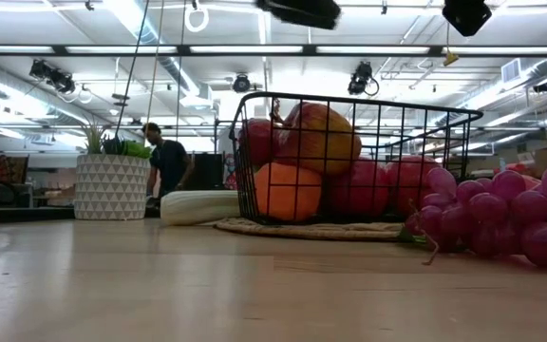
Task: Build produce basket
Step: Put the apple into the wire basket
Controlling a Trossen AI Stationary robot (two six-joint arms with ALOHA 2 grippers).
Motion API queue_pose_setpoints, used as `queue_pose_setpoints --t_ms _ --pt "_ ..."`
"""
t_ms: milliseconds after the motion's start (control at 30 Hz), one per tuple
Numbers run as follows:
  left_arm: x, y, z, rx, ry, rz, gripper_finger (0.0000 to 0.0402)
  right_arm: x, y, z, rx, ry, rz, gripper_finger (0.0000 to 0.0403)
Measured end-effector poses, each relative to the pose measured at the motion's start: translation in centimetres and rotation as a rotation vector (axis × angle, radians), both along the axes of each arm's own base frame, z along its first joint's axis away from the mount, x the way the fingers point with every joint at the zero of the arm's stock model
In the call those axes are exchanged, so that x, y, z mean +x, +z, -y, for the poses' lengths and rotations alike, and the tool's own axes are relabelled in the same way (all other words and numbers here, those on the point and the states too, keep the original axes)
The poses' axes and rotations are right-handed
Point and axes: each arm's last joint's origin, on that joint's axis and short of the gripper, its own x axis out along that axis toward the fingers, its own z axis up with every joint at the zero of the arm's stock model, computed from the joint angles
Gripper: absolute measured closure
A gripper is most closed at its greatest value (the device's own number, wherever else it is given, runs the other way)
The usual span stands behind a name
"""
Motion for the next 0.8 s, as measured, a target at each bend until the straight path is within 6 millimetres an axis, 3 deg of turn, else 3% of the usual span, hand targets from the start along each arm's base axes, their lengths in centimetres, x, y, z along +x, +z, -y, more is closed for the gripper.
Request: queue_pose_setpoints --t_ms 267,333,600,800 --pt "-5.5 -0.2 0.5 -0.113 0.017 0.082 0.0006 1.8 1.1 0.2 -0.001 -0.122 0.144 0.0003" --pt "-6.9 -0.4 0.8 -0.137 0.013 0.099 0.0006 2.2 1.5 0.9 -0.028 -0.216 0.103 0.0003" --pt "-11.4 -1.6 1.2 -0.218 0.050 0.197 0.0006 2.5 3.4 3.7 -0.296 -0.567 -0.479 0.0003" --pt "-14.0 -2.3 2.1 -0.271 0.044 0.213 0.0006 2.9 1.0 4.4 -0.393 -0.547 -0.987 0.0003"
